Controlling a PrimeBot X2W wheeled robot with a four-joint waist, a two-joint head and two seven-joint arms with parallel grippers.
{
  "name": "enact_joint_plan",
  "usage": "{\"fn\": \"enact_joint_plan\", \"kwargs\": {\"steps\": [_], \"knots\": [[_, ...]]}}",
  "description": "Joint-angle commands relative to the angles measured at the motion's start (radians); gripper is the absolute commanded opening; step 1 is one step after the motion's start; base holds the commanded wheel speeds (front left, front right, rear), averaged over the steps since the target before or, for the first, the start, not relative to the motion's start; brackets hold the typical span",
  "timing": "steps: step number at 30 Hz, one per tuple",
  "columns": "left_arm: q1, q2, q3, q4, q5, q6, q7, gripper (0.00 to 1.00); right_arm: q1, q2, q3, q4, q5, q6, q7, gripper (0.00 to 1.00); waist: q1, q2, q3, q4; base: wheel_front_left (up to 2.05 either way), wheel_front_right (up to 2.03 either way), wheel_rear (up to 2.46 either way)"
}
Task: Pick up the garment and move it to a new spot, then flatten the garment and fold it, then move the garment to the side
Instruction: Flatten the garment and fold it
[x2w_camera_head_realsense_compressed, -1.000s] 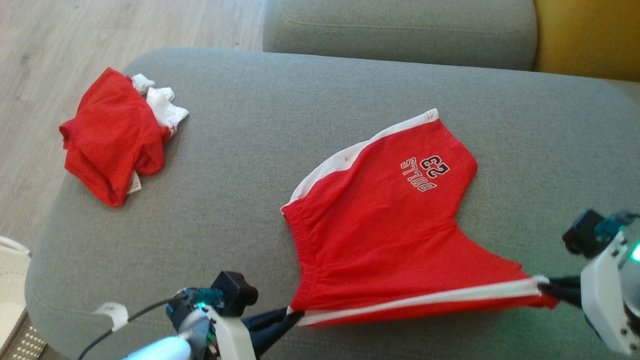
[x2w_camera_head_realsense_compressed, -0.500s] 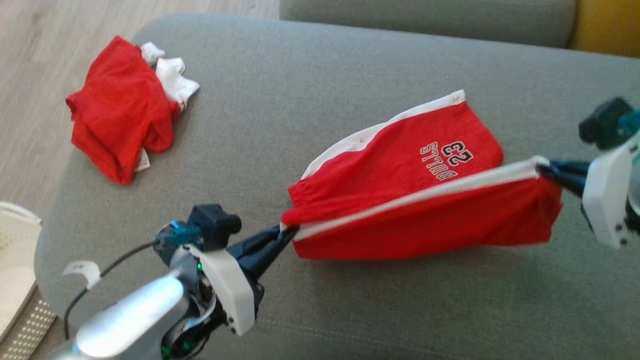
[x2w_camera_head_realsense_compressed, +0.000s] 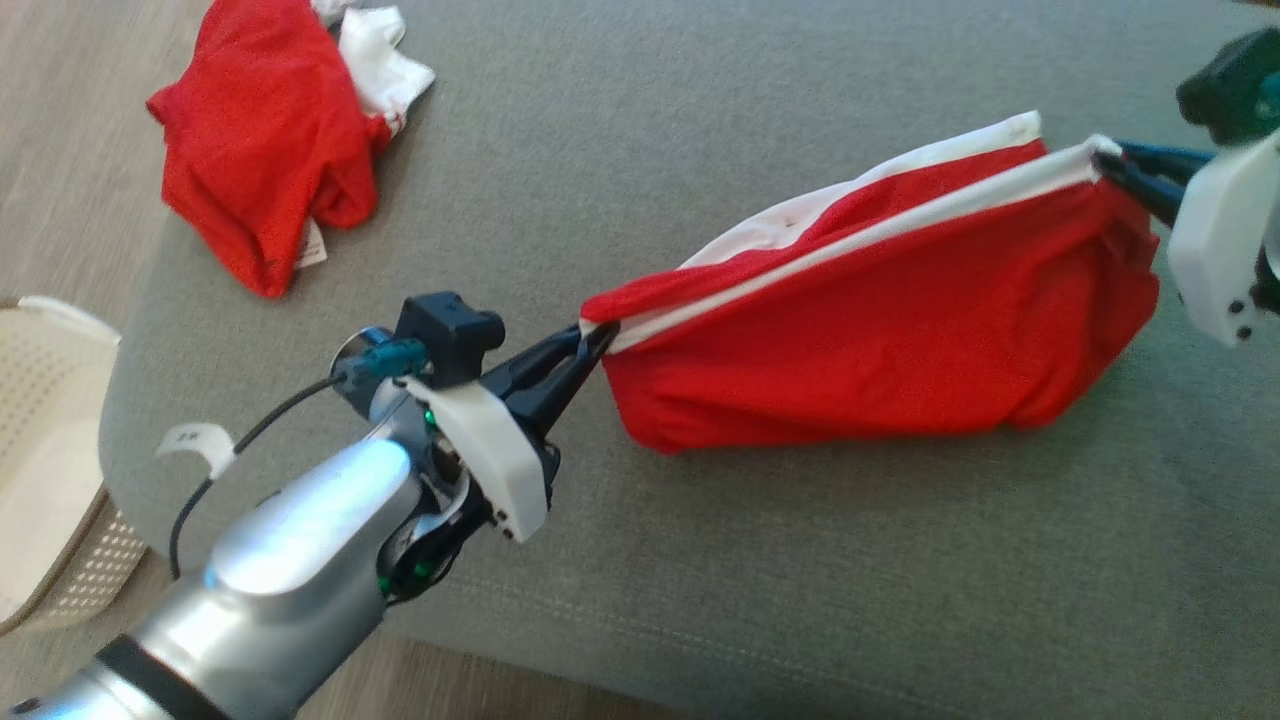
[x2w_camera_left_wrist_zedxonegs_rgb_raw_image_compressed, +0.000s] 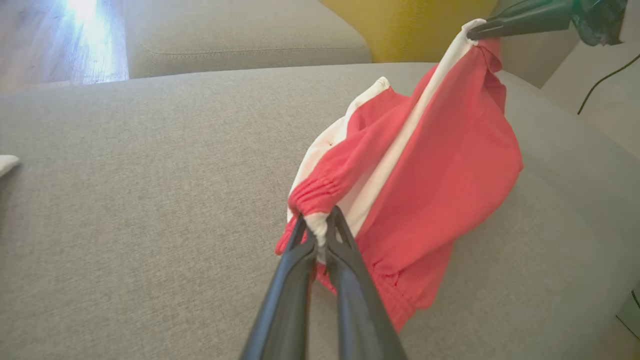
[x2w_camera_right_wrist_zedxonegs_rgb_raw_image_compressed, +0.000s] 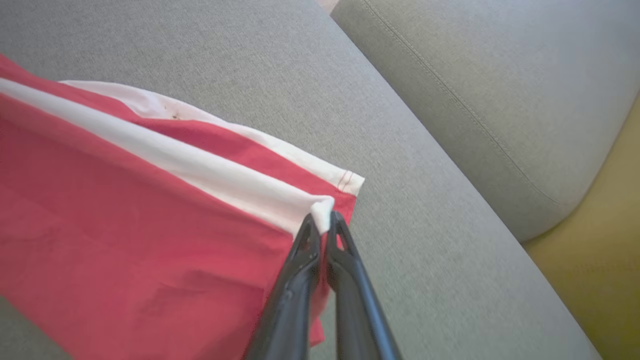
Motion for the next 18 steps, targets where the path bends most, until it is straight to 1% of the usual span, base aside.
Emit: {"fn": "enact_joint_plan", "kwargs": {"steps": [1, 10, 18], "knots": [[-0.058, 0.006, 0.05, 0.021, 0.004, -0.008, -0.024, 0.0, -0.028, -0.01, 0.007, 0.016, -0.002, -0.001, -0.019, 0.0, 0.0, 0.0, 0.037, 0.026, 0.0, 0.0, 0.0], [-0.136, -0.095, 0.064, 0.167, 0.015, -0.04, -0.079, 0.0, -0.161, 0.015, 0.089, 0.114, -0.033, -0.001, -0.052, 0.0, 0.0, 0.0, 0.128, 0.055, 0.0, 0.0, 0.0], [-0.184, -0.132, 0.054, 0.246, 0.024, -0.06, -0.092, 0.0, -0.206, 0.05, 0.119, 0.166, -0.031, -0.001, -0.065, 0.0, 0.0, 0.0, 0.17, 0.058, 0.0, 0.0, 0.0]]}}
